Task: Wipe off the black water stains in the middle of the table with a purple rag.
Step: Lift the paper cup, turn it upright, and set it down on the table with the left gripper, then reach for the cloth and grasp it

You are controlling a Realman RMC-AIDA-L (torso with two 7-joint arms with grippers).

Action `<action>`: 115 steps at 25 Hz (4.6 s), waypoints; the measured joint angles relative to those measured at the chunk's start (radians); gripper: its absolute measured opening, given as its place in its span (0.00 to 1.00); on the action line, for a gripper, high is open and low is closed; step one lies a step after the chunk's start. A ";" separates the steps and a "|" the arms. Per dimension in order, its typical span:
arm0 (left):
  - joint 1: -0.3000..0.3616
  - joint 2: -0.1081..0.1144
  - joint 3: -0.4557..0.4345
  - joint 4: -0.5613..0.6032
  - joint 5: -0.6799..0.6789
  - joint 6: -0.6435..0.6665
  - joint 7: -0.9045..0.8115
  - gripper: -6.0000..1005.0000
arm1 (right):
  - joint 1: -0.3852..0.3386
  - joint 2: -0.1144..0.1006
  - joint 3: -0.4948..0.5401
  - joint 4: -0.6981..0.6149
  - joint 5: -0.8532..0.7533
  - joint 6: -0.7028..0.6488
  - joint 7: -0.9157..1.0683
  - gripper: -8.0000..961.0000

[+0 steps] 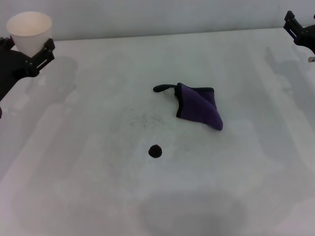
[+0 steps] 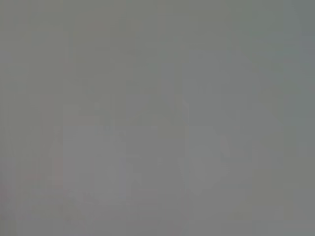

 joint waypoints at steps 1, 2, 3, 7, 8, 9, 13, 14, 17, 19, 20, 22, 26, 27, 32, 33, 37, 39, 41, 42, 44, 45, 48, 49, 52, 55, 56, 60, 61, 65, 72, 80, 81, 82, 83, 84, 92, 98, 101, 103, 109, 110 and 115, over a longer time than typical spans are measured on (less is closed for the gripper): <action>-0.002 0.000 0.000 -0.009 -0.016 -0.005 0.000 0.87 | 0.000 0.000 0.000 0.000 0.000 0.000 0.000 0.86; -0.004 -0.001 0.000 -0.020 -0.033 -0.011 0.001 0.87 | 0.000 0.000 0.000 0.000 0.000 0.000 0.000 0.86; -0.005 -0.001 0.000 -0.030 -0.048 -0.016 0.001 0.87 | 0.000 0.000 0.000 0.000 0.000 0.000 0.001 0.86; -0.020 -0.004 0.000 -0.062 -0.067 -0.024 0.001 0.87 | 0.000 0.001 -0.003 0.000 0.000 0.003 0.004 0.86; -0.027 -0.004 0.000 -0.073 -0.068 -0.026 0.001 0.87 | 0.000 0.001 -0.003 0.000 0.000 0.004 0.004 0.86; -0.034 -0.004 0.000 -0.088 -0.068 -0.029 0.002 0.87 | -0.001 0.001 -0.004 0.000 0.000 0.006 0.004 0.86; -0.059 -0.004 0.015 -0.139 -0.055 -0.035 0.002 0.87 | -0.001 0.001 -0.006 0.000 -0.001 0.006 0.004 0.86; -0.063 -0.005 0.038 -0.153 -0.050 -0.035 0.002 0.87 | 0.000 0.001 -0.006 0.000 -0.001 0.006 0.004 0.86; -0.062 -0.006 0.140 -0.166 -0.048 -0.034 0.003 0.87 | 0.000 0.001 -0.006 0.000 -0.003 0.006 0.005 0.86; -0.051 -0.009 0.184 -0.167 -0.052 -0.032 0.011 0.87 | 0.001 0.001 -0.006 0.000 -0.002 0.007 0.005 0.86; -0.041 -0.012 0.193 -0.167 -0.052 -0.031 0.024 0.87 | 0.001 0.001 -0.006 0.000 -0.002 0.007 0.005 0.86; -0.024 -0.015 0.197 -0.167 -0.053 -0.031 0.046 0.87 | 0.005 0.001 -0.006 0.000 -0.002 0.007 0.005 0.86; 0.001 -0.016 0.198 -0.168 -0.055 -0.035 0.061 0.87 | 0.016 0.000 -0.006 0.000 -0.003 0.007 0.005 0.86; 0.003 -0.016 0.198 -0.168 -0.055 -0.035 0.061 0.87 | 0.019 0.000 -0.006 0.000 -0.005 0.007 0.005 0.86; 0.008 -0.015 0.198 -0.195 -0.049 -0.026 0.067 0.87 | 0.027 0.000 -0.007 0.001 -0.009 0.006 0.002 0.86; 0.007 -0.015 0.198 -0.201 -0.049 -0.026 0.068 0.87 | 0.027 0.000 -0.007 0.001 -0.009 0.006 0.002 0.86; 0.014 -0.018 0.198 -0.214 -0.050 -0.024 0.075 0.87 | 0.027 0.000 -0.008 0.001 -0.009 0.006 0.004 0.86; 0.016 -0.018 0.198 -0.223 -0.052 -0.024 0.077 0.87 | 0.026 0.000 -0.008 0.002 -0.009 0.006 0.005 0.86; 0.016 -0.019 0.198 -0.231 -0.054 -0.024 0.078 0.87 | 0.025 0.001 -0.008 0.001 -0.009 0.007 0.005 0.86; 0.017 -0.019 0.198 -0.233 -0.054 -0.024 0.078 0.87 | 0.024 0.001 -0.008 0.002 -0.009 0.007 0.005 0.86; 0.018 -0.019 0.198 -0.238 -0.052 -0.023 0.078 0.87 | 0.023 0.001 -0.008 0.001 -0.009 0.007 0.005 0.86; 0.018 -0.020 0.198 -0.240 -0.051 -0.023 0.078 0.87 | 0.023 0.001 -0.008 0.002 -0.009 0.007 0.005 0.86; 0.019 -0.020 0.198 -0.249 -0.051 -0.024 0.078 0.87 | 0.024 0.001 -0.008 0.002 -0.009 0.007 0.005 0.86; 0.020 -0.020 0.198 -0.251 -0.050 -0.026 0.078 0.87 | 0.024 0.001 -0.008 0.002 -0.009 0.007 0.005 0.86; 0.021 -0.020 0.198 -0.257 -0.050 -0.033 0.078 0.87 | 0.025 0.001 -0.008 0.002 -0.009 0.007 0.005 0.86; 0.022 -0.020 0.196 -0.259 -0.051 -0.033 0.077 0.87 | 0.026 0.001 -0.008 0.001 -0.008 0.007 0.004 0.86; 0.024 -0.020 0.194 -0.260 -0.054 -0.033 0.076 0.87 | 0.026 0.001 -0.008 0.002 -0.007 0.007 0.004 0.86; 0.032 -0.021 0.192 -0.258 -0.076 -0.040 0.072 0.87 | 0.027 0.001 -0.008 0.001 -0.004 0.007 0.005 0.86; 0.032 -0.021 0.193 -0.257 -0.079 -0.042 0.072 0.87 | 0.027 0.001 -0.008 0.002 -0.003 0.007 0.005 0.86; 0.031 -0.018 0.197 -0.253 -0.075 -0.046 0.073 0.88 | 0.028 0.001 -0.008 0.003 0.000 0.007 0.005 0.86; 0.032 -0.015 0.198 -0.255 -0.074 -0.044 0.076 0.88 | 0.030 0.001 -0.008 0.012 0.000 0.001 0.005 0.86; 0.051 -0.016 0.204 -0.260 -0.072 -0.048 0.077 0.88 | 0.034 0.001 -0.008 0.012 0.000 0.001 0.004 0.86; 0.055 -0.016 0.211 -0.258 -0.072 -0.050 0.076 0.88 | 0.035 0.001 -0.008 0.012 0.000 0.001 0.004 0.86; 0.058 -0.016 0.217 -0.256 -0.072 -0.052 0.075 0.88 | 0.035 0.001 -0.008 0.012 -0.001 0.001 0.003 0.86; 0.068 -0.016 0.224 -0.252 -0.072 -0.065 0.073 0.88 | 0.036 0.001 -0.008 0.012 -0.001 0.001 0.002 0.86; 0.068 -0.016 0.224 -0.252 -0.072 -0.065 0.073 0.88 | 0.037 0.001 -0.008 0.012 -0.002 0.000 0.002 0.86; 0.107 -0.015 0.221 -0.251 -0.080 -0.088 0.072 0.88 | 0.042 0.001 -0.008 0.012 -0.010 0.001 0.000 0.86; 0.149 -0.013 0.215 -0.249 -0.099 -0.159 0.069 0.88 | 0.037 0.001 -0.006 0.012 -0.005 0.002 -0.002 0.86; 0.177 -0.011 0.215 -0.248 -0.153 -0.194 0.061 0.88 | 0.034 0.003 -0.003 0.012 -0.002 0.004 -0.003 0.86; 0.208 -0.010 0.215 -0.248 -0.216 -0.236 0.057 0.88 | 0.034 0.004 -0.002 0.012 -0.001 0.007 -0.004 0.86; 0.284 -0.008 0.215 -0.248 -0.406 -0.338 0.061 0.88 | 0.033 0.004 -0.008 0.001 -0.001 0.006 0.008 0.86; 0.289 -0.008 0.215 -0.248 -0.424 -0.345 0.062 0.88 | 0.033 0.004 -0.012 -0.003 -0.004 0.005 0.015 0.86; 0.300 -0.004 0.214 -0.248 -0.553 -0.354 0.066 0.88 | 0.043 0.004 -0.080 -0.002 -0.010 -0.016 0.096 0.86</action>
